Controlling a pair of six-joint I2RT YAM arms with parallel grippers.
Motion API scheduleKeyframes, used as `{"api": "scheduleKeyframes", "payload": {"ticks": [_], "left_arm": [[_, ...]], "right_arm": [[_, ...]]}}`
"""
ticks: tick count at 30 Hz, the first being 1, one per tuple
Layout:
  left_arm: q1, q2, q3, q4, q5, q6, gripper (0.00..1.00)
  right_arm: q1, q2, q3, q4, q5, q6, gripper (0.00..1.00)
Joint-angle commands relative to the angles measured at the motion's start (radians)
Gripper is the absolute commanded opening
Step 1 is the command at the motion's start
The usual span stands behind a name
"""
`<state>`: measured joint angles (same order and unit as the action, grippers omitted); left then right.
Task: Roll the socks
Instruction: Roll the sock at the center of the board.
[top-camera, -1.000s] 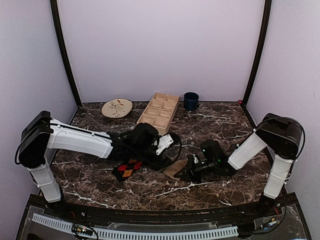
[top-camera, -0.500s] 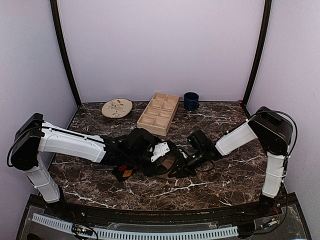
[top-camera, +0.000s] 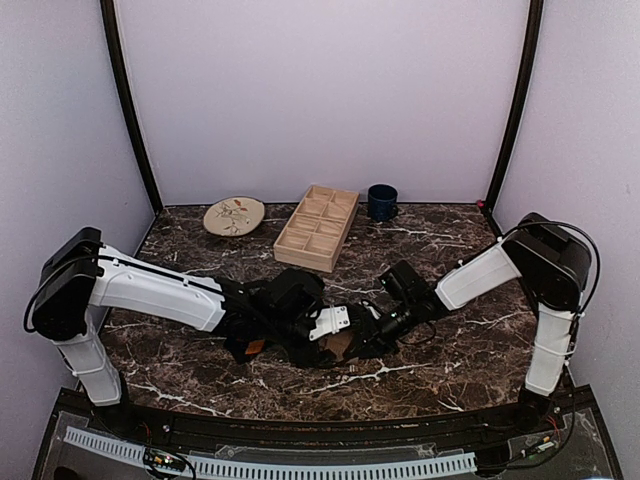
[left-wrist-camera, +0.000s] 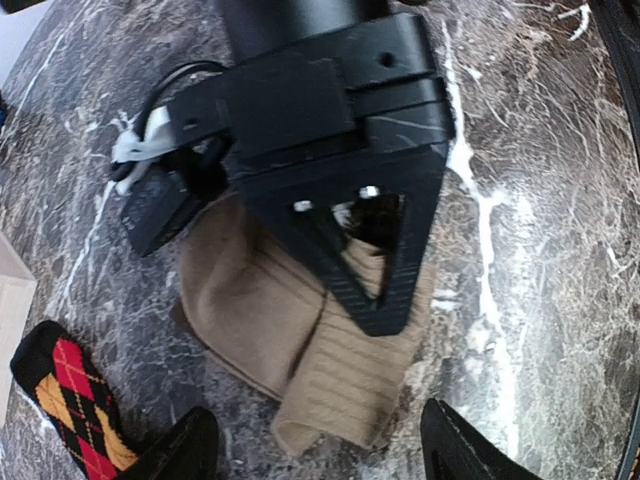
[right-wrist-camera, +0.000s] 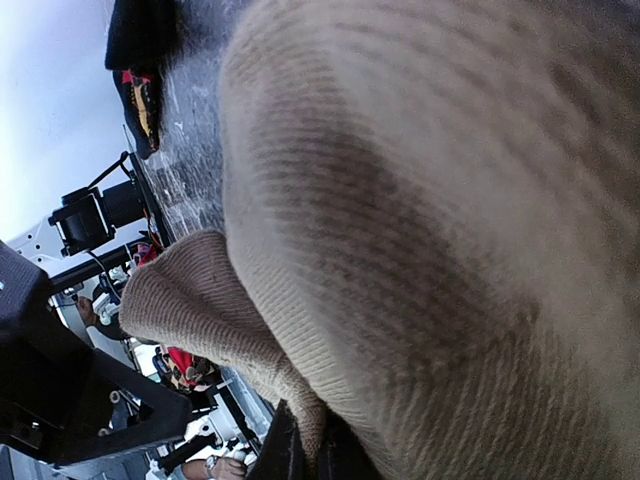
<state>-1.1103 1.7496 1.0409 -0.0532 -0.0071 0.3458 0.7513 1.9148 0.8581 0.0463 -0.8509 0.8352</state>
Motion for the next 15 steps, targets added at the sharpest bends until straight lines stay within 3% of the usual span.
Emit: {"api": "scheduleKeyframes", "payload": {"ticks": [1,7,15], "left_arm": [[-0.021,0.018,0.033,-0.038,0.011,0.048,0.74],[-0.062,0.078,0.066,-0.066,-0.077,0.106,0.73],[-0.112,0.113,0.015,0.041,-0.251,0.176,0.67]], "right_arm": [[-0.01,0.034,-0.003,-0.105,0.038,-0.022,0.0],[-0.019,0.03,0.011,-0.123,0.033,-0.032,0.0],[-0.025,0.038,0.018,-0.125,0.025,-0.037,0.0]]}}
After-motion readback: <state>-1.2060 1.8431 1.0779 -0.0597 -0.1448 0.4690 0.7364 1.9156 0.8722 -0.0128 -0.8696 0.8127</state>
